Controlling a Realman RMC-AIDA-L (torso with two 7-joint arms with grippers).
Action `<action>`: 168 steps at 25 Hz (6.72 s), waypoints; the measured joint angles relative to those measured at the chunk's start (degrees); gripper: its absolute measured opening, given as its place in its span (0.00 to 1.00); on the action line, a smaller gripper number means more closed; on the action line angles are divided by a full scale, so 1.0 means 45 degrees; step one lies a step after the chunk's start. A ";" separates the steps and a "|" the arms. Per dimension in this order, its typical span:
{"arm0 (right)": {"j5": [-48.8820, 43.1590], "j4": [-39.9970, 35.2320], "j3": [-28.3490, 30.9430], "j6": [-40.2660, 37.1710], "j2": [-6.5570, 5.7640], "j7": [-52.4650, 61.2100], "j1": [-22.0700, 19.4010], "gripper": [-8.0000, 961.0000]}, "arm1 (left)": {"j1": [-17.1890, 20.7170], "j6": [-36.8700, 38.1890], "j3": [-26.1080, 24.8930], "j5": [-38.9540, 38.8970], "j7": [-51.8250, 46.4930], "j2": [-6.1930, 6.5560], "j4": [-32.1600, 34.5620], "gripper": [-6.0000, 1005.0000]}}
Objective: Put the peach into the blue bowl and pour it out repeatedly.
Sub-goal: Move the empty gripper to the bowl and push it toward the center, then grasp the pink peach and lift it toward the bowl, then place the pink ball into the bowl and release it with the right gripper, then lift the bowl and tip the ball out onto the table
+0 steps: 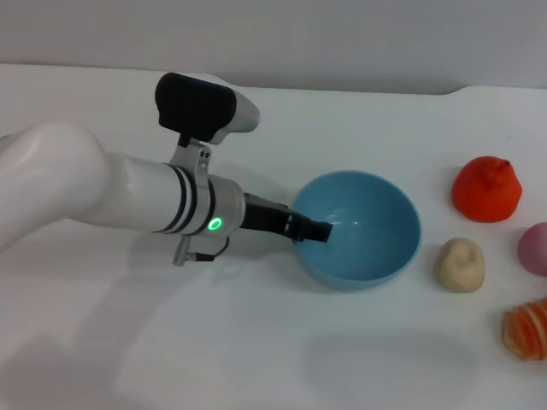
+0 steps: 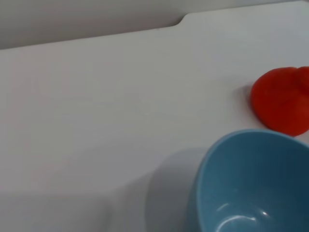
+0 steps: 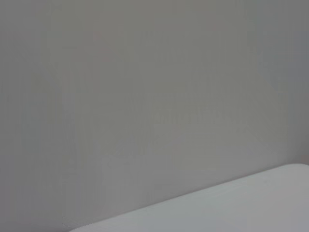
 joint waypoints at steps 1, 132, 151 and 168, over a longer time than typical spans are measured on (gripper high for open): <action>0.0000 0.0001 0.0000 0.0035 0.0000 0.0000 -0.0005 0.72 | -0.0008 -0.0086 0.0100 -0.0086 0.0018 -0.0001 -0.0022 0.75; -1.4115 -1.0871 -0.5619 -0.0818 -0.0063 2.2044 0.4625 0.38 | -0.3149 -0.1601 -0.0588 0.0648 -0.0100 -0.0048 -0.1977 0.01; -0.8842 -1.2043 -0.5432 0.0600 -0.0093 1.5276 0.1035 0.54 | -0.2970 -0.2100 -0.0571 0.0683 0.0070 -0.0024 -0.2121 0.01; -0.4579 -0.5297 -0.2074 -0.0764 -0.0077 0.7716 -0.1635 0.54 | -0.2593 -0.8036 0.2844 0.0889 0.6502 -0.0047 -0.0468 0.01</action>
